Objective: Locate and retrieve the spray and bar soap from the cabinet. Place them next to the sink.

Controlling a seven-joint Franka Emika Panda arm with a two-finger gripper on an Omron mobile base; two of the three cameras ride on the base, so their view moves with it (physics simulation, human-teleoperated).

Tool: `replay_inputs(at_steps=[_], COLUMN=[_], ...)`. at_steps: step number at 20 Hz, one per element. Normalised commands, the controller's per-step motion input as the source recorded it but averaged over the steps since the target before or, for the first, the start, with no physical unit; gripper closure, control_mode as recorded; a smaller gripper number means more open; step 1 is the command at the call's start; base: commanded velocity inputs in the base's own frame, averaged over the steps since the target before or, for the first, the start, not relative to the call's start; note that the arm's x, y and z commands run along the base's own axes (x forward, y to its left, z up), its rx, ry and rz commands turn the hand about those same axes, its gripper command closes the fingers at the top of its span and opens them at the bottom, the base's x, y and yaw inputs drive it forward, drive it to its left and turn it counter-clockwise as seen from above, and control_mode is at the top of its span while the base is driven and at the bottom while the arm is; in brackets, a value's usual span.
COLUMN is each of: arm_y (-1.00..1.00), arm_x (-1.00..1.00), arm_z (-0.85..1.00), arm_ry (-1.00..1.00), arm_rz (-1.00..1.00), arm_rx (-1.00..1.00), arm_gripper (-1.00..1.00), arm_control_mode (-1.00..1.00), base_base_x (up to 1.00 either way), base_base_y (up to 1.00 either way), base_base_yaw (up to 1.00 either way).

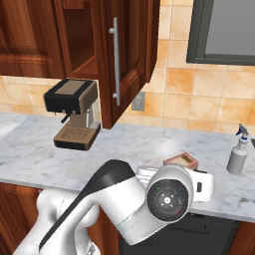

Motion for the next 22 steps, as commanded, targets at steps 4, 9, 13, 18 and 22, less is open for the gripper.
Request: replay_inputs(at_steps=[4,9,13,18,22], arm_y=[-0.25,-0.24,-0.29,-0.33,-0.33], arm_x=[0.18,0.2,0.21,0.21,0.2], arm_z=[-0.02,-0.11,-0.23,-0.21,-0.2], arm_ry=[0.03,0.01,0.01,0.0,0.0], arm_rz=[0.0,0.0,0.0,0.0,0.0], arm_rx=[0.0,0.0,0.0,0.0,0.01], arm_gripper=[1.0,1.0,1.0,1.0,1.0], arm_control_mode=[-1.0,-1.0,-1.0,-1.0,-1.0], base_base_x=[0.0,0.0,0.0,0.0,0.0], base_base_y=[0.0,0.0,0.0,0.0,0.0], base_base_yaw=[0.0,0.0,0.0,0.0,0.0])
